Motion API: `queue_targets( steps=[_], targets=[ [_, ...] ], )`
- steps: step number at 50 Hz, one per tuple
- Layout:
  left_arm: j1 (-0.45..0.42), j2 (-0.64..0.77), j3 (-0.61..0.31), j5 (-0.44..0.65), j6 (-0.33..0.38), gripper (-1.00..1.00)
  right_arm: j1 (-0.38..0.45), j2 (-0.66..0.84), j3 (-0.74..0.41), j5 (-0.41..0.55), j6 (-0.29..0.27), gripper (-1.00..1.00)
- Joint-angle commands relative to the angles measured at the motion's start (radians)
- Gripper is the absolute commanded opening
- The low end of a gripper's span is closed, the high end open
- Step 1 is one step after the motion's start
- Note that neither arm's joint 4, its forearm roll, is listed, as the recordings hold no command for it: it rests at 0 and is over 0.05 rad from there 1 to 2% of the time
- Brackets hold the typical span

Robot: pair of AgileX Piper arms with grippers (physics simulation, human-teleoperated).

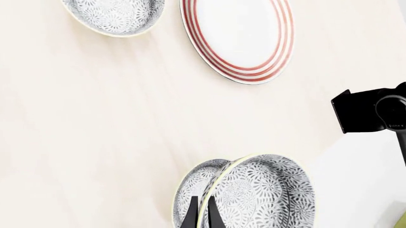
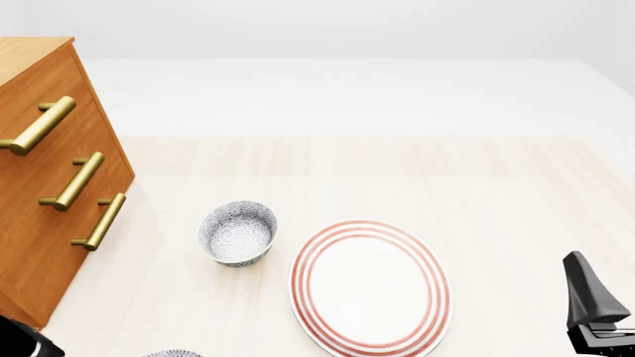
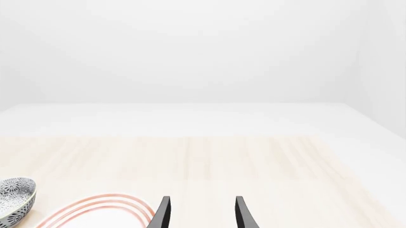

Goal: Stack the bowl in the middle on the bowl at the back.

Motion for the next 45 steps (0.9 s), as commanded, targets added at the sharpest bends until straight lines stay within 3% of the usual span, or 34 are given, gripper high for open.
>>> queue_targets(
  steps=[1, 17, 43, 44, 45],
  targets=[
    [-0.039, 0.035, 0.040, -0.071, -0.014, -1.00, 0.000, 0.000, 0.003, -0.003, 0.000, 1.00],
    [-0.091, 0.117, 0.069, -0.179, -0.031, -1.00, -0.001, 0.001, 0.011, -0.011, 0.001, 1.00],
    [-0.100, 0.085, 0.106, -0.146, -0.044, -1.00, 0.000, 0.003, 0.011, -0.013, 0.000, 1.00],
    [-0.099, 0.089, 0.103, -0.146, -0.041, 1.00, 0.000, 0.003, 0.011, -0.013, 0.000, 1.00],
    [-0.099, 0.089, 0.103, -0.146, -0.041, 1.00, 0.000, 0.003, 0.011, -0.013, 0.000, 1.00]
  ],
)
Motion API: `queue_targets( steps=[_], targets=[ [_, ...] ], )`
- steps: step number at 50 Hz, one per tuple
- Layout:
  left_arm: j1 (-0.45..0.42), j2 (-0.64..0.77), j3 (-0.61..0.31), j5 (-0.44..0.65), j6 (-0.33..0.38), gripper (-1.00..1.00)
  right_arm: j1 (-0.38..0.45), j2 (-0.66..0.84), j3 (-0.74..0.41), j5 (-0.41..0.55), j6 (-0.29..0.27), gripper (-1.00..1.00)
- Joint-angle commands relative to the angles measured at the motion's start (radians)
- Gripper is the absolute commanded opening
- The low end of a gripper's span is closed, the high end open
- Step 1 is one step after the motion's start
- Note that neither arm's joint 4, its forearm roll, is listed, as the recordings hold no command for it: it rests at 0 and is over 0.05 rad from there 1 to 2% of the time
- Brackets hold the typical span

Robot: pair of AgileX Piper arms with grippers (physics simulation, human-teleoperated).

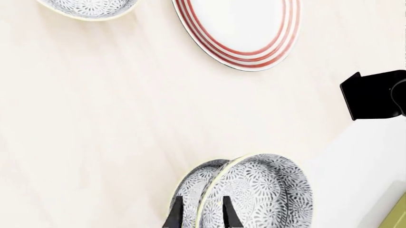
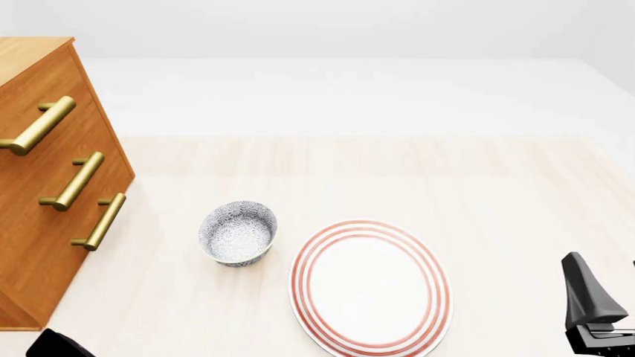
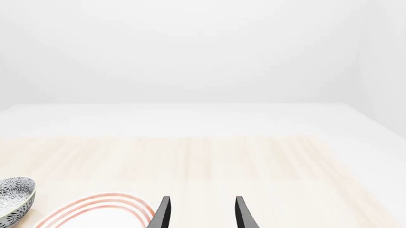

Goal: Stack the bowl in the middle on the bowl at the back.

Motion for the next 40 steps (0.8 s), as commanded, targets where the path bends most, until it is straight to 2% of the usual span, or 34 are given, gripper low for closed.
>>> queue_targets(
  steps=[1, 24, 40],
  targets=[
    [-0.006, 0.007, -0.005, -0.004, 0.006, 1.00, 0.000, 0.000, 0.000, -0.001, 0.000, 1.00],
    [0.016, -0.009, -0.014, 0.021, 0.023, 1.00, 0.000, 0.000, 0.000, 0.000, -0.001, 1.00],
    [0.118, -0.103, -0.165, 0.206, 0.099, 1.00, 0.004, -0.003, -0.007, 0.009, -0.005, 1.00]
  ],
)
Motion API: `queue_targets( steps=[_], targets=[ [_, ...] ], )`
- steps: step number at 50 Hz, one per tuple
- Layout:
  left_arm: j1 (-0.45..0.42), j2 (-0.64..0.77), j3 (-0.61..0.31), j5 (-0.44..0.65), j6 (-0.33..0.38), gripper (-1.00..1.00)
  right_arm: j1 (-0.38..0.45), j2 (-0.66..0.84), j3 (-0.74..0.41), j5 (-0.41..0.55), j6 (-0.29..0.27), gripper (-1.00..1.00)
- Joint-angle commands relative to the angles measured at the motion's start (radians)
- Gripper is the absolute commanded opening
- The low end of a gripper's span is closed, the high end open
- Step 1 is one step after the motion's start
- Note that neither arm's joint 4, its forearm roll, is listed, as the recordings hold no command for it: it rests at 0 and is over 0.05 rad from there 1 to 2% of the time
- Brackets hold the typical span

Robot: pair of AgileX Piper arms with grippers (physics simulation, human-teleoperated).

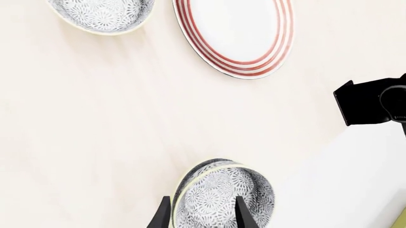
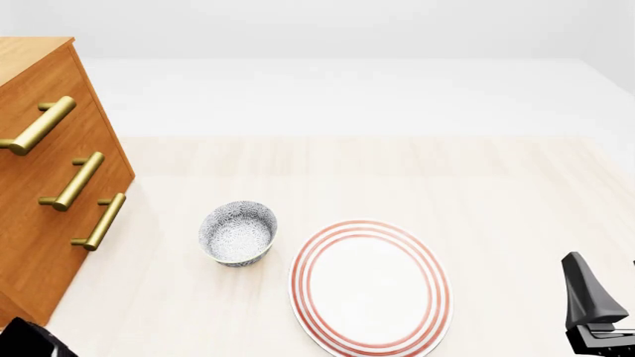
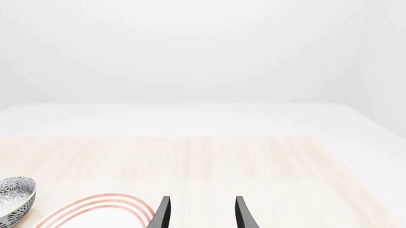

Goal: Stack the bowl in the middle on the bowl at the back.

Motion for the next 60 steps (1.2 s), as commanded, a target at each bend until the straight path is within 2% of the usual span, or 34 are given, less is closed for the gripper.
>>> queue_targets(
  steps=[1, 22, 34, 36, 47, 60],
  targets=[
    [0.058, -0.049, -0.084, 0.101, 0.046, 1.00, 0.002, -0.001, -0.003, 0.003, -0.003, 1.00],
    [0.130, -0.092, -0.220, 0.222, 0.107, 1.00, 0.002, -0.001, -0.001, 0.005, -0.007, 1.00],
    [0.252, -0.098, -0.352, 0.260, 0.170, 1.00, 0.006, 0.003, -0.019, 0.031, -0.009, 1.00],
    [0.254, -0.099, -0.360, 0.260, 0.161, 1.00, 0.000, 0.001, -0.029, 0.039, -0.005, 1.00],
    [0.348, -0.116, -0.437, 0.290, 0.190, 1.00, 0.038, -0.004, -0.176, 0.172, -0.013, 1.00],
    [0.408, -0.157, -0.420, 0.292, 0.199, 1.00, 0.087, -0.004, -0.381, 0.345, -0.037, 1.00]
  ],
)
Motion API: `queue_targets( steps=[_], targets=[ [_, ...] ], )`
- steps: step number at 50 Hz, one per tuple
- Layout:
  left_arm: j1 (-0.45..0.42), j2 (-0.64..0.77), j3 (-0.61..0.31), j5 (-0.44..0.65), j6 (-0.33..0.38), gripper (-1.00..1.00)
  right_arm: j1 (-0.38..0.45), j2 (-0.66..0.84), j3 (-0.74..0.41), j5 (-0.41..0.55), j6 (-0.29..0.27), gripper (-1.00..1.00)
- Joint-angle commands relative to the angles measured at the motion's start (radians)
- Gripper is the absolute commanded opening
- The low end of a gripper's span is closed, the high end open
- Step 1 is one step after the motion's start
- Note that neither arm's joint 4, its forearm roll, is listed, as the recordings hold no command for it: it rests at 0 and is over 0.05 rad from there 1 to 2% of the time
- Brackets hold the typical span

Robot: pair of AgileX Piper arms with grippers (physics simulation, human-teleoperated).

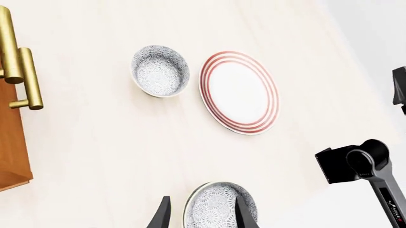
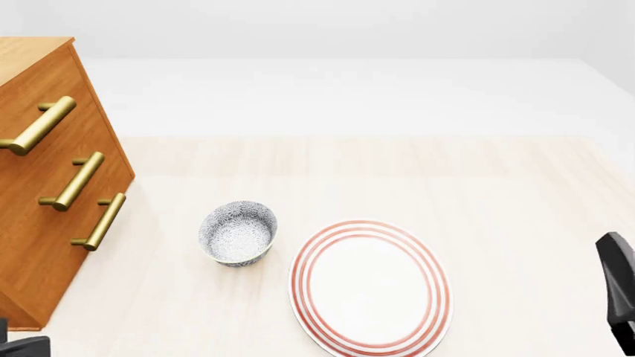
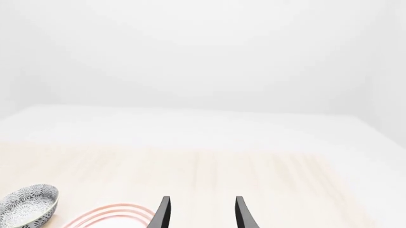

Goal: Stack the bowl in the middle on the bowl at the back.

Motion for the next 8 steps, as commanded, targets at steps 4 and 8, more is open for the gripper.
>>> queue_targets(
  steps=[4, 8],
  targets=[
    [0.092, -0.043, -0.009, 0.010, 0.017, 1.00, 0.044, -0.001, -0.210, 0.187, -0.028, 1.00],
    [0.118, -0.053, -0.007, 0.010, 0.015, 1.00, 0.043, -0.001, -0.264, 0.239, -0.033, 1.00]
  ],
)
